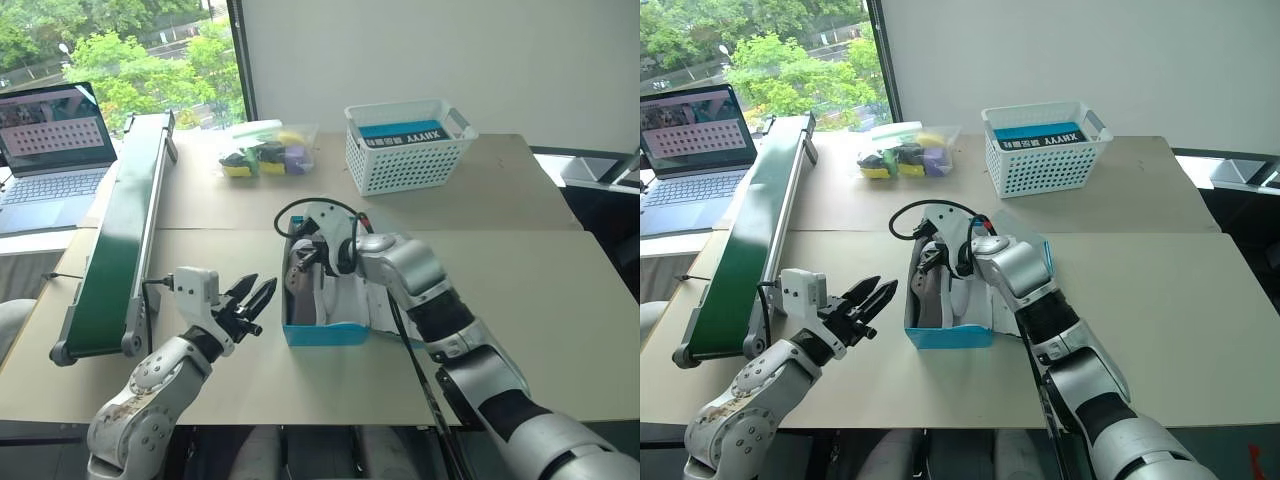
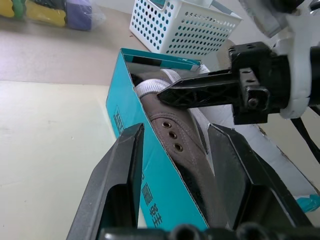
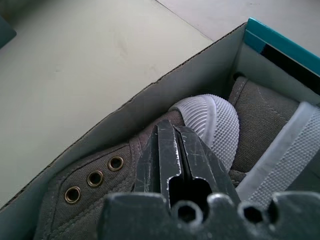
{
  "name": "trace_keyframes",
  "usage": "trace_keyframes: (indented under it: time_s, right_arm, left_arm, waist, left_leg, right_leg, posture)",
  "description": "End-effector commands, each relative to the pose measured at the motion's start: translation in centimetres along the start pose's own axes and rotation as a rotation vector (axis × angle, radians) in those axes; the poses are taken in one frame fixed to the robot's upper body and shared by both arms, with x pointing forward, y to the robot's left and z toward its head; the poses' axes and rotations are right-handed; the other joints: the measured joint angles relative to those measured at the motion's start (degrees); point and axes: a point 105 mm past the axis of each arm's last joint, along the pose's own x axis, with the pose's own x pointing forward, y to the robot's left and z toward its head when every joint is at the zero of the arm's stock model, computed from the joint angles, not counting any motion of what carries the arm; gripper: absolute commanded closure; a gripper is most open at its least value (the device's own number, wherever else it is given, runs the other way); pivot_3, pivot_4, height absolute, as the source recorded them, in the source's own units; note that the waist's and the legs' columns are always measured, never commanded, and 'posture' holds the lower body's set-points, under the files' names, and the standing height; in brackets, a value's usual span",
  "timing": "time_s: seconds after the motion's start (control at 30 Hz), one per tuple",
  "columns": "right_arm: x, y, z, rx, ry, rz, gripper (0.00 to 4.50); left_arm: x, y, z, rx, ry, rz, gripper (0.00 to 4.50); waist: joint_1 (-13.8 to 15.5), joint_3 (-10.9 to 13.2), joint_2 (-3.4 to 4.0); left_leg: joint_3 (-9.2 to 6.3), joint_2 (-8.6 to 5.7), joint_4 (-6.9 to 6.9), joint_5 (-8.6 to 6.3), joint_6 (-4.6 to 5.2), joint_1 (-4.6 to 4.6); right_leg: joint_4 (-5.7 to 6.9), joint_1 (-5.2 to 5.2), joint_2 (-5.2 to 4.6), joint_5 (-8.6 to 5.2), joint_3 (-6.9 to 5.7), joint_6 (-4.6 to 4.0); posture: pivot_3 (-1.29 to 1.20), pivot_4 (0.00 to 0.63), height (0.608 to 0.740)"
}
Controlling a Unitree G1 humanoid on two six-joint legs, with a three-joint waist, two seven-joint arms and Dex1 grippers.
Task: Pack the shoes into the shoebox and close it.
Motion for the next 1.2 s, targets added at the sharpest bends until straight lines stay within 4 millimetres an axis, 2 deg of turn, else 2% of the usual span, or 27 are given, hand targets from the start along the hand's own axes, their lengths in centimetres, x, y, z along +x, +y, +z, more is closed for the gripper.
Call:
trace_keyframes:
  time_s: [0.03,0.17,0.3,0.43,0.5,0.63,0.7,0.8,0.83,0.9,0.97,1.03,1.13,1.2]
  right_arm:
    - [1.2,0.0,-0.8,-0.059,0.039,-0.003,4.48]
    - [2.4,1.1,-1.4,-0.114,0.066,0.044,4.48]
    - [2.7,1.7,-1.8,-0.138,0.076,0.075,4.48]
    - [1.8,1.1,0.3,-0.084,0.004,0.079,4.48]
    - [-0.3,0.4,4.1,0.003,-0.125,0.099,4.48]
    - [-4.6,0.0,8.6,0.118,-0.299,0.178,4.48]
    - [-6.7,0.1,9.7,0.164,-0.356,0.247,4.48]
    - [-9.5,0.6,10.2,0.207,-0.413,0.360,4.48]
    - [-10.7,0.6,9.7,0.228,-0.424,0.414,4.48]
    - [-14.1,0.6,7.5,0.256,-0.439,0.541,4.48]
    - [-16.4,0.7,5.7,0.251,-0.441,0.607,4.48]
    - [-18.9,1.3,2.6,0.237,-0.397,0.665,4.48]
    - [-20.5,3.2,-1.6,0.182,-0.254,0.703,4.48]
    - [-20.4,5.0,-5.5,0.132,-0.061,0.696,4.48]
  left_arm:
    - [-0.1,-0.7,1.4,0.020,-0.047,-0.025,2.37]
    - [-0.2,-0.7,1.3,0.016,-0.045,-0.018,2.37]
    - [-0.3,-0.9,1.3,0.013,-0.045,-0.015,2.37]
    - [-0.5,-1.0,1.0,0.011,-0.039,-0.012,2.37]
    - [-0.5,-1.0,0.9,0.009,-0.036,-0.013,2.37]
    - [-0.5,-1.1,0.8,0.014,-0.031,-0.023,2.37]
    - [-0.4,-1.0,0.8,0.018,-0.030,-0.029,2.37]
    - [-0.3,-0.8,0.9,0.025,-0.029,-0.036,2.37]
    - [-0.2,-0.8,0.9,0.029,-0.026,-0.041,2.37]
    - [-0.2,-0.7,0.9,0.035,-0.018,-0.056,2.37]
    - [-0.2,-0.6,1.0,0.039,-0.014,-0.063,2.37]
    - [-0.1,-0.2,1.0,0.042,-0.012,-0.063,2.37]
    - [0.1,0.0,1.1,0.043,-0.009,-0.066,2.37]
    - [0.3,-0.1,1.0,0.044,-0.004,-0.083,2.37]
  waist:
    - [0.01,0.00,0.00]
    - [0.00,0.00,0.00]
    - [0.00,0.00,0.00]
    - [0.01,0.00,0.00]
    - [0.10,0.01,0.01]
    - [0.18,0.04,0.03]
    - [0.22,0.04,0.04]
    - [0.27,0.04,0.04]
    - [0.26,0.04,0.04]
    - [0.79,0.04,0.02]
    - [1.42,0.05,0.03]
    - [1.87,0.07,0.07]
    - [1.83,0.12,0.13]
    - [1.53,0.13,0.14]
  left_leg:
    - [0.01,0.00,0.00,0.00,0.00,0.02]
    - [0.00,0.01,0.00,0.00,0.00,0.05]
    - [-0.01,0.01,-0.01,-0.01,-0.01,0.03]
    - [-0.02,0.01,-0.01,-0.01,-0.01,0.06]
    - [-0.03,0.01,-0.01,-0.01,-0.01,0.03]
    - [-0.06,-0.01,0.00,-0.01,-0.01,-0.18]
    - [-0.09,0.00,-0.01,-0.01,-0.01,-0.29]
    - [-0.09,-0.01,0.00,-0.01,-0.01,-0.29]
    - [-0.08,-0.01,0.00,-0.01,0.00,-0.28]
    - [-0.08,-0.01,0.01,0.00,0.00,-0.26]
    - [-0.25,-0.03,0.05,-0.01,0.01,-0.26]
    - [-0.18,-0.11,0.08,-0.03,0.04,-0.33]
    - [-0.14,-0.09,0.09,-0.08,0.12,-0.36]
    - [-0.08,-0.08,0.09,-0.08,0.13,-0.34]
  right_leg:
    - [0.00,0.01,0.00,0.00,0.00,0.00]
    - [0.02,0.02,0.01,0.00,0.00,-0.01]
    - [0.01,0.02,0.00,0.00,0.00,0.00]
    - [0.06,0.01,0.01,0.00,0.00,-0.01]
    - [0.06,-0.01,0.01,0.00,0.00,-0.01]
    - [0.04,-0.18,-0.01,0.00,-0.01,-0.01]
    - [0.06,-0.27,-0.01,0.00,-0.03,-0.01]
    - [0.04,-0.25,-0.02,0.00,-0.04,-0.01]
    - [0.04,-0.23,-0.02,0.00,-0.04,-0.01]
    - [0.03,-0.17,-0.02,0.00,-0.07,-0.01]
    - [-0.19,0.05,-0.03,-0.03,-0.29,0.02]
    - [-0.18,-0.02,-0.10,-0.03,-0.19,0.04]
    - [-0.20,-0.03,-0.08,-0.06,-0.17,0.09]
    - [-0.15,-0.03,-0.06,-0.08,-0.13,0.11]
  posture:
    - [0.00,0.150,0.738]
    - [0.00,0.150,0.738]
    - [0.00,0.150,0.738]
    - [0.00,0.150,0.738]
    - [0.00,0.150,0.738]
    - [0.00,0.150,0.738]
    - [0.00,0.150,0.738]
    - [0.00,0.150,0.738]
    - [0.00,0.150,0.738]
    - [0.00,0.150,0.738]
    - [0.00,0.150,0.738]
    - [0.00,0.150,0.738]
    - [0.00,0.150,0.738]
    - [0.00,0.150,0.738]
